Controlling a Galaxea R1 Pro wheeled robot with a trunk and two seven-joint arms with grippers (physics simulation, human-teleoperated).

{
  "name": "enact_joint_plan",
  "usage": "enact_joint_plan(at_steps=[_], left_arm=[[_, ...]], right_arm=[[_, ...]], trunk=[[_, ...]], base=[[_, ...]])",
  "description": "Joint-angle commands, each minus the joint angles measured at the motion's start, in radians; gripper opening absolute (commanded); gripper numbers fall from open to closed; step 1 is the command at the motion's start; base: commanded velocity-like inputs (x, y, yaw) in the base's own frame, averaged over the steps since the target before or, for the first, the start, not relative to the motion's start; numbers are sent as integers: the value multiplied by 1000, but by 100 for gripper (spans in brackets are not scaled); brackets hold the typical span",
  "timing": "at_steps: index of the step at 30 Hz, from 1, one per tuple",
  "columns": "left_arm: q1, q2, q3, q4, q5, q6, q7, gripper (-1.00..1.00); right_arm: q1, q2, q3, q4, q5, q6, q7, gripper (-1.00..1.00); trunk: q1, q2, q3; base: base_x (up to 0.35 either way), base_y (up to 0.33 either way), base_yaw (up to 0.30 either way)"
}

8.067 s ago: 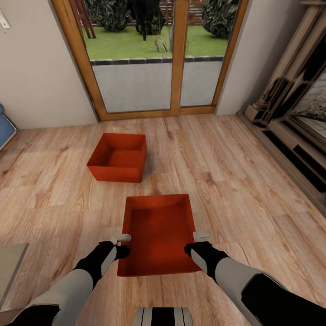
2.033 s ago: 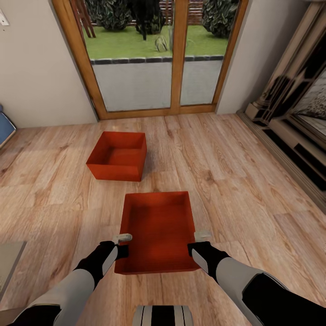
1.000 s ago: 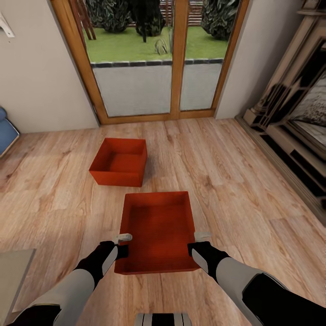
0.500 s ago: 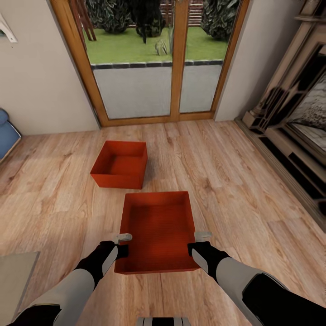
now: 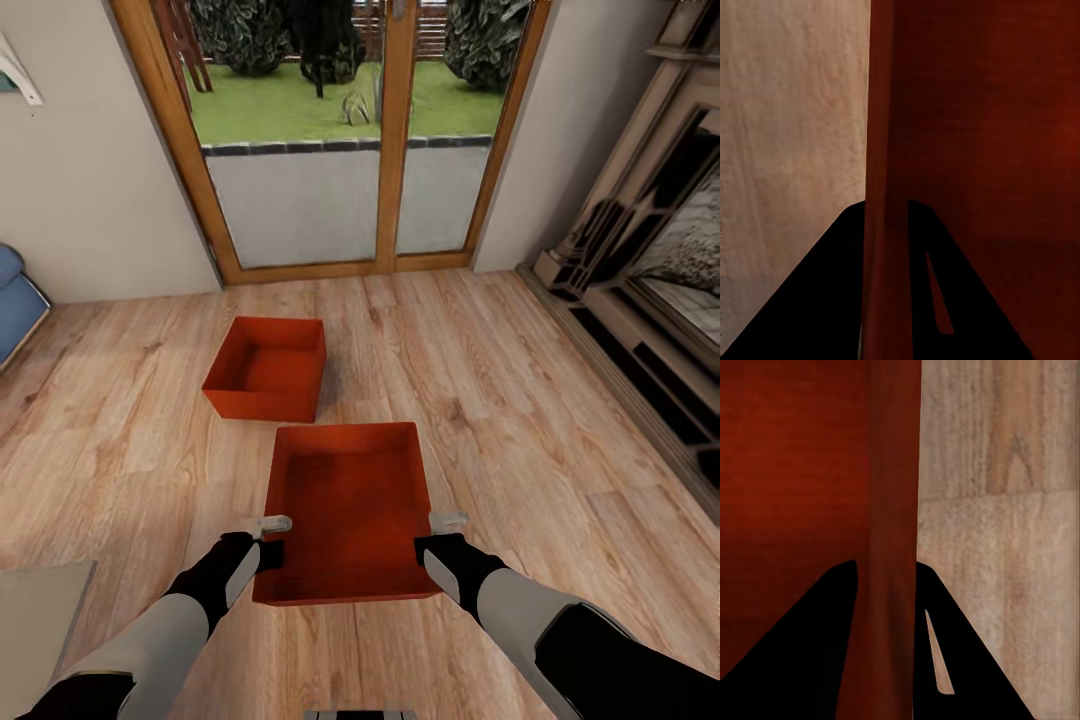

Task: Move the two storage containers from the living room to the garage. In the garage, place one container on the floor and stack the other container on top of it (either order is fine).

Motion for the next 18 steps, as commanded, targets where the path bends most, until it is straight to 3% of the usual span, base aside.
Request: enact_joint_plan(at_steps=[1,18], left_arm=[[0,0,1,0,-6,8,13,-100],[0,0,-1,0,-6,8,13,-100]], right_arm=[[-1,-1,12,-4,16,7,-6,-100],[-1,2,12,-4,15,5,-6,-100]], trunk=[[-4,7,3],[-69,126,56]], base=[[0,0,0],[0,0,0]])
